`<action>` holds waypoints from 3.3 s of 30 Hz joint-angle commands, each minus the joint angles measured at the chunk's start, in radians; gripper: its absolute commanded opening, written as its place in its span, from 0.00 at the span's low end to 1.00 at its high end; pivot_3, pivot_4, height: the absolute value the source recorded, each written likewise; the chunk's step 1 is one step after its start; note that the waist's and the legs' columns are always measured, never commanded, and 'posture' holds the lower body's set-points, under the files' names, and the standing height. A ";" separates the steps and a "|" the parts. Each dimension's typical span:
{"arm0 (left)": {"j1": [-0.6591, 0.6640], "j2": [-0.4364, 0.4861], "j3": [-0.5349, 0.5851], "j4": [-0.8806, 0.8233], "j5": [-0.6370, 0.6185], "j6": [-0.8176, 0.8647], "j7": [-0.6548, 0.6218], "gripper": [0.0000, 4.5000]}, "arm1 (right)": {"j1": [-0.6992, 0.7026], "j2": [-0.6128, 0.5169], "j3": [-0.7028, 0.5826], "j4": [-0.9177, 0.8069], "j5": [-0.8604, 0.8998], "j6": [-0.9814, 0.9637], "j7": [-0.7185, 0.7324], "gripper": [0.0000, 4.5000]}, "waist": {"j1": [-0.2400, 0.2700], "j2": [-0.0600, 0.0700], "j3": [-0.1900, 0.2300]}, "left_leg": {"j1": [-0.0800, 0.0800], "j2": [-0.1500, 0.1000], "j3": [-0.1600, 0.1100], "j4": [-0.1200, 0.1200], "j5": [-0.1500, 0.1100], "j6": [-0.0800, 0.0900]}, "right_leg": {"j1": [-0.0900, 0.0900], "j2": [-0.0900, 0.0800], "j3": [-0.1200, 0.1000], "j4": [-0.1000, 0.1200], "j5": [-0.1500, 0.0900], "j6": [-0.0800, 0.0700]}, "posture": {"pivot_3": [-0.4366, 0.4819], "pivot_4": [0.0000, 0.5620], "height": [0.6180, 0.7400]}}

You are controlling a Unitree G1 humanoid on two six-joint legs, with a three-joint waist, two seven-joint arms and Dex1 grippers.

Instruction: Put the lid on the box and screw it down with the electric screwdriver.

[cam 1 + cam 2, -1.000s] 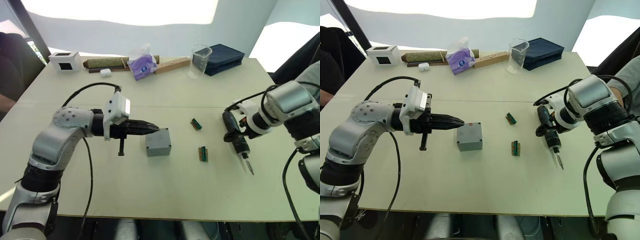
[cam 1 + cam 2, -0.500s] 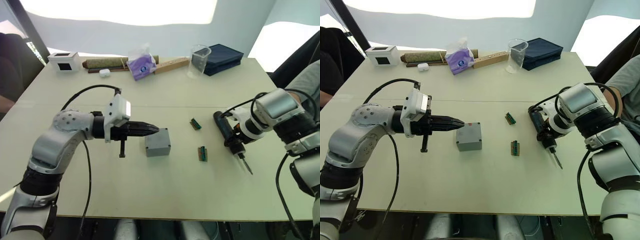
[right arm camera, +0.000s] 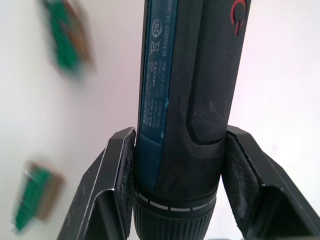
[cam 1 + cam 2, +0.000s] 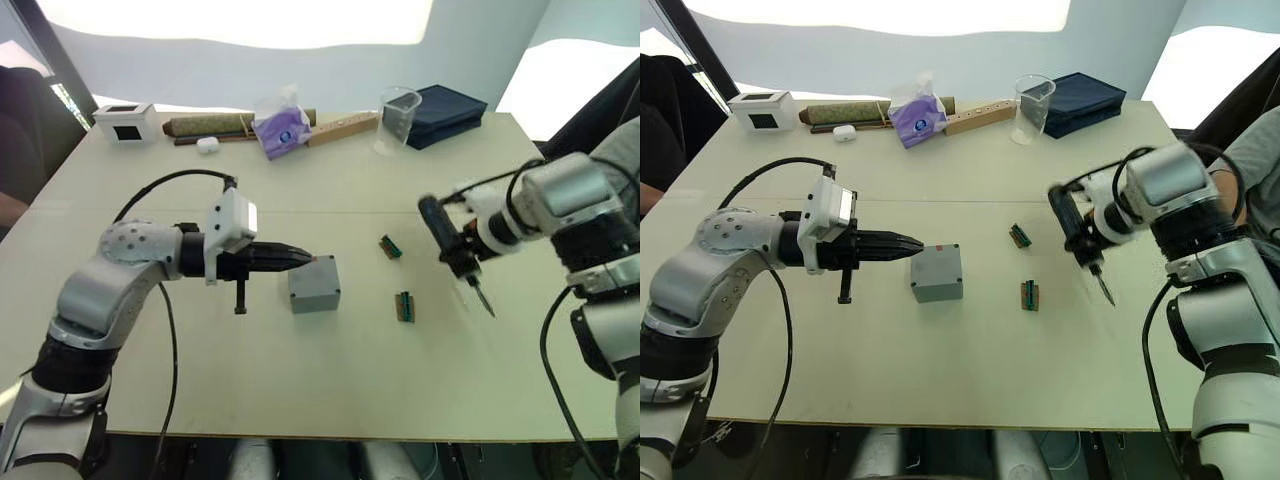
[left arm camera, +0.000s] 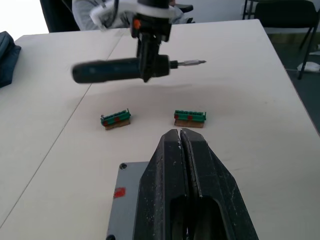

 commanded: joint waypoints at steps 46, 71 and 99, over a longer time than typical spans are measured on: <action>-0.019 -0.157 -0.138 0.431 0.256 -0.199 -0.029 0.00 | 0.603 0.582 -0.171 -0.478 -0.067 -1.090 -0.079 0.42 | 0.003 -0.001 -0.001 | 0.003 0.000 -0.003 0.004 0.002 -0.004 | 0.007 0.000 -0.003 0.001 0.000 0.000 | 0.48 0.27 1.00; -0.022 -0.155 -0.133 0.428 0.263 -0.191 -0.043 0.00 | 0.666 0.577 -0.141 -0.411 -0.138 -1.187 -0.067 0.42 | 0.003 -0.001 -0.001 | 0.003 0.000 -0.003 0.004 0.003 -0.005 | 0.007 0.000 -0.003 0.001 0.000 0.000 | 0.48 0.27 1.00; -0.001 -0.172 -0.165 0.470 0.316 -0.232 -0.033 0.00 | 0.705 0.591 -0.098 -0.239 -0.176 -1.137 -0.081 0.42 | 0.002 -0.006 -0.009 | 0.027 0.000 -0.003 0.002 0.001 -0.003 | 0.031 0.000 -0.003 0.000 0.000 0.000 | 0.48 0.27 1.00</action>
